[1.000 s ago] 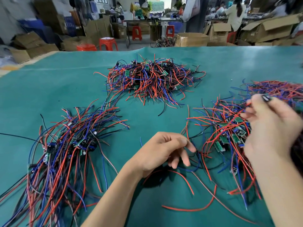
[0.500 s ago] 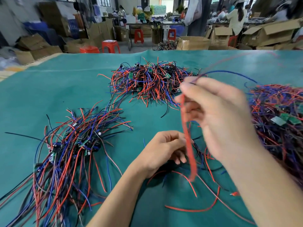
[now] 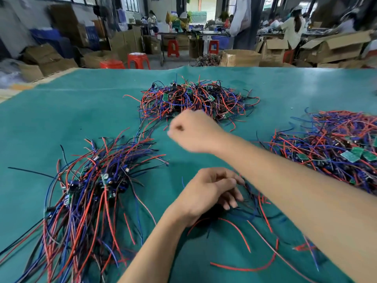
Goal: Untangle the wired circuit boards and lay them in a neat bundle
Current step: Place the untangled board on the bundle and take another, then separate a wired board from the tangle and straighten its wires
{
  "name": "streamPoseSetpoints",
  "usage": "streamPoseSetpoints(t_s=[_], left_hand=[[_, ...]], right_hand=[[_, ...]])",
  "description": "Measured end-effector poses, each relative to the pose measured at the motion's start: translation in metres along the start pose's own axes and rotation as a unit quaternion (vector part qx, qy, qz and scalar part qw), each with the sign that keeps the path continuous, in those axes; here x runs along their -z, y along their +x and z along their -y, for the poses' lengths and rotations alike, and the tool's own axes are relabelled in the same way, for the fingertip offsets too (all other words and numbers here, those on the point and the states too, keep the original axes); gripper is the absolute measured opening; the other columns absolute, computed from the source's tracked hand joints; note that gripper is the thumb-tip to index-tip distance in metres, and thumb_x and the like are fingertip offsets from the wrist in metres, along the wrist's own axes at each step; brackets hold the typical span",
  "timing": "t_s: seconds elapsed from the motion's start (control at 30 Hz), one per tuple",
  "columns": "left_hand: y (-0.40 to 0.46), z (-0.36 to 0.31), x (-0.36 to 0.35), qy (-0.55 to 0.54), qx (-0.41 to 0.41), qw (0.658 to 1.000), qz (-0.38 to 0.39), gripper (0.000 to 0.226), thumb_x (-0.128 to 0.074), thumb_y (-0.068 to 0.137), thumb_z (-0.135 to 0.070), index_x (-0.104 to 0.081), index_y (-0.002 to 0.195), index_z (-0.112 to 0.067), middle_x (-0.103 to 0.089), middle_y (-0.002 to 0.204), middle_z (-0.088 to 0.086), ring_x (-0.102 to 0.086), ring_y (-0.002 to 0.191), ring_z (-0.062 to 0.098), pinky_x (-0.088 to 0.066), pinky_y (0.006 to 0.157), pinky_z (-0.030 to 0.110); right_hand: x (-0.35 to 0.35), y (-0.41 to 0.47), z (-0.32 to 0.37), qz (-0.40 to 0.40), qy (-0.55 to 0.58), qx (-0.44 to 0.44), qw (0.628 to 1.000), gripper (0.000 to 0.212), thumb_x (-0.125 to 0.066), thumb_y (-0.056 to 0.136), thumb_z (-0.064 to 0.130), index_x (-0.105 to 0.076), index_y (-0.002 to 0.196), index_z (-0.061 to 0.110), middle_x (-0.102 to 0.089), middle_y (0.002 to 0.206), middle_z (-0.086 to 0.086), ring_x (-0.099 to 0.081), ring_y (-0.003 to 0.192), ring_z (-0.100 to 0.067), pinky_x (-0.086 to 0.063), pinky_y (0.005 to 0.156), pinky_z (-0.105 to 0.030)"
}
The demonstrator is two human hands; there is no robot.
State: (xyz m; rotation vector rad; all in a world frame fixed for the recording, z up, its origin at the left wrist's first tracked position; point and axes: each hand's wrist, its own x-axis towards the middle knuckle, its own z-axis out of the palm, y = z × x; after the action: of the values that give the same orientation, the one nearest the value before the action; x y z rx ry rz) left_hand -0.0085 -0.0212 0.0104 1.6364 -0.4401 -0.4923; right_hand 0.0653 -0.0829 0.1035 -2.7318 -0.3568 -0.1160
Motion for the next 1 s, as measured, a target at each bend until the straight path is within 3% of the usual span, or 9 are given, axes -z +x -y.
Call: streamPoseSetpoints(t_s=[0.07, 0.1, 0.2, 0.33, 0.43, 0.53, 0.63, 0.83, 1.0], left_hand=[[-0.001, -0.004, 0.000, -0.031, -0.018, 0.999, 0.029, 0.018, -0.050, 0.102, -0.010, -0.068, 0.097, -0.009, -0.068, 0.075, 0.009, -0.064, 0.062, 0.017, -0.052, 0.059, 0.025], [-0.001, -0.004, -0.001, -0.054, -0.017, 0.998, 0.034, 0.019, -0.047, 0.103, -0.006, -0.066, 0.101, -0.006, -0.067, 0.075, 0.009, -0.061, 0.058, 0.014, -0.049, 0.055, 0.020], [-0.001, -0.004, -0.002, -0.083, -0.015, 0.995, 0.045, 0.020, -0.043, 0.102, 0.001, -0.062, 0.107, 0.003, -0.066, 0.074, 0.010, -0.057, 0.052, 0.010, -0.045, 0.050, 0.017], [-0.002, -0.007, -0.002, -0.096, -0.020, 0.994, 0.046, 0.020, -0.043, 0.102, 0.001, -0.062, 0.106, 0.002, -0.066, 0.073, 0.010, -0.057, 0.052, 0.009, -0.045, 0.050, 0.017], [-0.003, -0.008, -0.002, -0.103, -0.016, 0.994, 0.043, 0.020, -0.043, 0.101, 0.002, -0.062, 0.104, 0.001, -0.066, 0.072, 0.010, -0.057, 0.051, 0.010, -0.045, 0.050, 0.017], [-0.003, -0.008, -0.002, -0.111, -0.016, 0.993, 0.042, 0.020, -0.043, 0.101, 0.002, -0.063, 0.101, -0.001, -0.066, 0.071, 0.009, -0.057, 0.052, 0.010, -0.045, 0.050, 0.017], [-0.003, -0.009, -0.002, -0.126, -0.008, 0.992, 0.023, 0.020, -0.043, 0.100, 0.004, -0.063, 0.100, -0.002, -0.066, 0.073, 0.011, -0.058, 0.053, 0.011, -0.046, 0.050, 0.018], [0.005, -0.008, 0.000, -0.239, 0.016, 0.968, -0.074, 0.015, -0.047, 0.103, -0.009, -0.056, 0.114, -0.003, -0.065, 0.092, 0.017, -0.065, 0.059, 0.020, -0.049, 0.050, 0.021], [0.007, -0.010, 0.000, -0.288, 0.031, 0.951, -0.110, 0.022, -0.045, 0.105, -0.024, -0.055, 0.103, -0.005, -0.067, 0.085, 0.013, -0.064, 0.058, 0.019, -0.052, 0.052, 0.025]], right_hand=[[0.002, 0.013, -0.043, -0.029, -0.047, -0.086, 0.995, 0.016, -0.054, 0.089, 0.020, -0.071, 0.088, 0.020, -0.067, 0.108, -0.017, -0.066, 0.103, -0.040, -0.055, 0.095, -0.044], [0.001, 0.015, -0.063, -0.037, -0.074, -0.127, 0.988, 0.023, -0.054, 0.089, 0.016, -0.071, 0.104, 0.020, -0.065, 0.120, -0.015, -0.064, 0.108, -0.040, -0.054, 0.096, -0.044], [-0.010, 0.014, -0.106, -0.007, -0.075, -0.191, 0.979, 0.032, -0.053, 0.093, 0.015, -0.064, 0.121, 0.027, -0.061, 0.122, -0.014, -0.065, 0.083, -0.032, -0.055, 0.084, -0.037], [-0.017, 0.012, -0.122, -0.053, -0.025, -0.223, 0.973, 0.028, -0.053, 0.088, 0.008, -0.074, 0.103, 0.019, -0.069, 0.102, -0.017, -0.069, 0.087, -0.036, -0.059, 0.084, -0.041], [-0.016, 0.010, -0.121, -0.118, 0.047, -0.237, 0.963, 0.027, -0.052, 0.085, 0.005, -0.078, 0.086, 0.011, -0.074, 0.073, -0.011, -0.073, 0.064, -0.032, -0.064, 0.066, -0.042], [-0.007, 0.004, -0.115, -0.155, 0.140, -0.247, 0.946, 0.019, -0.063, 0.084, 0.009, -0.081, 0.083, 0.016, -0.071, 0.057, -0.004, -0.069, 0.048, -0.021, -0.057, 0.046, -0.030], [0.005, -0.014, -0.108, -0.150, 0.227, -0.225, 0.936, 0.014, -0.072, 0.083, 0.011, -0.081, 0.088, 0.020, -0.073, 0.063, -0.001, -0.055, 0.038, -0.012, -0.042, 0.039, -0.020], [0.014, -0.092, -0.084, -0.107, 0.319, -0.143, 0.931, 0.026, -0.064, 0.090, 0.003, -0.080, 0.086, 0.023, -0.079, 0.083, 0.008, -0.043, 0.037, -0.002, -0.036, 0.037, -0.016], [0.003, -0.143, -0.055, 0.002, 0.383, -0.059, 0.922, 0.019, -0.062, 0.074, 0.005, -0.079, 0.068, 0.009, -0.073, 0.062, -0.006, -0.052, 0.041, 0.005, -0.035, 0.045, -0.002]])
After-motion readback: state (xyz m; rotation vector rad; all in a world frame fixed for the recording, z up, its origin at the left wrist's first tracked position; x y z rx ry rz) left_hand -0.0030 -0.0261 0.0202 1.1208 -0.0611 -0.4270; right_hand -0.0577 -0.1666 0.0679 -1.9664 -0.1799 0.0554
